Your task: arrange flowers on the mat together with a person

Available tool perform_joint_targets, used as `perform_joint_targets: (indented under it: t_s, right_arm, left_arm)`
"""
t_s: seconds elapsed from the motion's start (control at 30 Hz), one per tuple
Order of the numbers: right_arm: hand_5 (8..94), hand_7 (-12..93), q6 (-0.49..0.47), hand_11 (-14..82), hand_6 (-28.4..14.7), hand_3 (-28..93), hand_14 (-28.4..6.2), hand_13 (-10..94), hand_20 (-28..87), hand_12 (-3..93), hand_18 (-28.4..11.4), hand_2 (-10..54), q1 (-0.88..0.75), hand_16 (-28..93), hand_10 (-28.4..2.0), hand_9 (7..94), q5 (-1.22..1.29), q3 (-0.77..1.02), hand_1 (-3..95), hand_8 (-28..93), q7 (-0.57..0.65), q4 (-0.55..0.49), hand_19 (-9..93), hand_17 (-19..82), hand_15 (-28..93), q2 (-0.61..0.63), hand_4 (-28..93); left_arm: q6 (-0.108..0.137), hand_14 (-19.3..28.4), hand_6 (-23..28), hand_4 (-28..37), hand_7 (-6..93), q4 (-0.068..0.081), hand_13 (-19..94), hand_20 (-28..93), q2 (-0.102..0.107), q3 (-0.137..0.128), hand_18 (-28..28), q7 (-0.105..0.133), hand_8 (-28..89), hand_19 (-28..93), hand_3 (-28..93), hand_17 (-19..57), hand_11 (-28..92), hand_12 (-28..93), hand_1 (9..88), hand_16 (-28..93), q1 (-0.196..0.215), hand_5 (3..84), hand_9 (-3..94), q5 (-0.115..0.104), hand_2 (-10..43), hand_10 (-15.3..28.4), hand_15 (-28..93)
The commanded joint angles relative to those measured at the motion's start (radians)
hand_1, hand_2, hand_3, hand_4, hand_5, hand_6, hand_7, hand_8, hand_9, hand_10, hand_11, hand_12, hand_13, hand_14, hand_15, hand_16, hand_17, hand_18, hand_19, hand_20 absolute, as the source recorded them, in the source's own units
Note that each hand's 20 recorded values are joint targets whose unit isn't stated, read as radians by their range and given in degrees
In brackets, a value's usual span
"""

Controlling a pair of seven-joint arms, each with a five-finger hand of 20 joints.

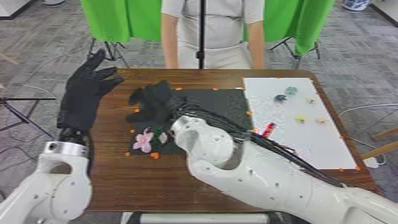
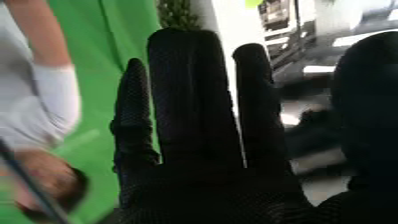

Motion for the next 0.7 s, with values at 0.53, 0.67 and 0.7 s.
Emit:
perform_joint_targets:
  t_s: [0.53,0.67,0.7]
  right_arm:
    - [41.1,16,-0.140,16.2,3.8,74,-18.7,32,22,15.7,-18.2,5.3,-0.872,10,-14.6,42.3,1.099,1.127,18.1,-13,-0.300,-0.273,47,2,50,0.212,-28]
    - [40.5,15,-0.138,14.3,3.9,75,-18.9,31,22,15.5,-18.4,6.0,-0.941,10,-14.8,42.1,1.159,1.182,16.7,-13,-0.306,-0.267,46,2,47,0.189,-28]
    - [40.0,15,-0.128,13.4,3.9,75,-19.2,31,22,15.2,-18.4,6.1,-0.949,10,-14.7,41.9,1.159,1.185,16.6,-13,-0.317,-0.265,46,2,45,0.187,-28]
  left_arm:
    - [0.024,24.6,3.5,-28.3,8.9,-0.004,24,17,-0.031,-0.086,21.4,0.032,-8,46,78,-7.7,24,11,21.7,-8,0.172,31.8,32.5,-0.018,4.1,17.2,50]
    - [0.044,24.5,3.3,-28.3,9.0,0.009,24,16,-0.033,-0.076,21.4,0.052,-8,46,78,-7.8,24,11,21.5,-8,0.192,32.0,32.5,-0.037,4.0,17.1,50]
    - [0.046,24.5,3.4,-28.3,8.9,0.013,24,16,-0.038,-0.073,21.4,0.057,-8,46,78,-7.8,24,11,21.4,-8,0.193,32.1,32.5,-0.040,3.9,17.1,50]
